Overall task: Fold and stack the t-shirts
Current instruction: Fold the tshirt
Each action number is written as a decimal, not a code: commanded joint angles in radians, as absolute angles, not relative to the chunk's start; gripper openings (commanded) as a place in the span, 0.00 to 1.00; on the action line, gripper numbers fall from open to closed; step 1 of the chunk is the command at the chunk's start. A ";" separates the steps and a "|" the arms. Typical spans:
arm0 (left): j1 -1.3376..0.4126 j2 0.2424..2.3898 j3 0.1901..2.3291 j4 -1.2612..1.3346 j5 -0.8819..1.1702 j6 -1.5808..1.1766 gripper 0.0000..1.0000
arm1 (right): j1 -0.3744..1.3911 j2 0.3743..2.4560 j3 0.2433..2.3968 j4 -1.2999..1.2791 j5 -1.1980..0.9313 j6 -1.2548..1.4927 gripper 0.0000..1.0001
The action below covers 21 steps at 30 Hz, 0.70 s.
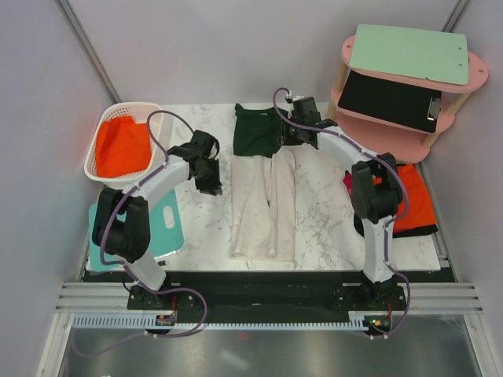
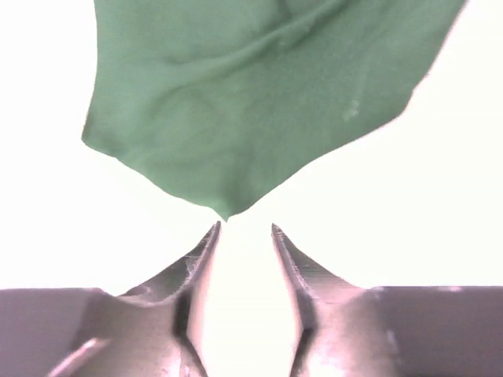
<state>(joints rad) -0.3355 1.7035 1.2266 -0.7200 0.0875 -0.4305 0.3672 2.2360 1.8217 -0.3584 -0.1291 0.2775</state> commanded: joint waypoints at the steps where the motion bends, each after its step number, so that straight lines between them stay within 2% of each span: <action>1: -0.444 1.603 1.229 -0.669 0.068 -0.452 0.65 | 0.367 1.932 1.663 -0.264 -0.103 0.288 0.44; 2: -0.463 1.597 1.229 -0.669 0.061 -0.459 0.73 | 0.365 1.895 1.625 -0.258 -0.097 0.293 0.53; 4: -0.521 1.583 1.230 -0.667 0.057 -0.483 0.70 | 0.367 1.789 1.511 -0.223 -0.080 0.305 0.61; 5: -0.541 1.580 1.232 -0.661 0.057 -0.492 0.70 | 0.367 1.755 1.478 -0.212 -0.072 0.307 0.72; 7: -0.609 1.583 1.242 -0.658 0.060 -0.508 0.70 | 0.367 1.674 1.402 -0.210 -0.042 0.313 0.82; 8: -0.633 1.588 1.247 -0.655 0.060 -0.520 0.71 | 0.367 1.648 1.381 -0.210 -0.029 0.314 0.92; 9: -0.658 1.591 1.252 -0.650 0.067 -0.526 0.72 | 0.367 1.608 1.344 -0.210 -0.020 0.316 0.95; 10: -0.708 1.595 1.256 -0.649 0.069 -0.532 0.72 | 0.367 1.591 1.329 -0.210 -0.008 0.316 0.98; 15: -0.857 1.631 1.270 -0.606 0.086 -0.600 0.72 | 0.364 1.534 1.276 -0.218 -0.006 0.318 0.98; 21: -0.946 1.698 1.278 -0.604 0.106 -0.643 0.69 | 0.357 1.525 1.253 -0.219 -0.008 0.327 0.98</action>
<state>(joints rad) -0.9115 1.6539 1.2449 -0.6350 0.0879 -0.5728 0.3653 1.5642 1.2655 -0.2337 -0.0242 0.3119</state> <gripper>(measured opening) 0.690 0.981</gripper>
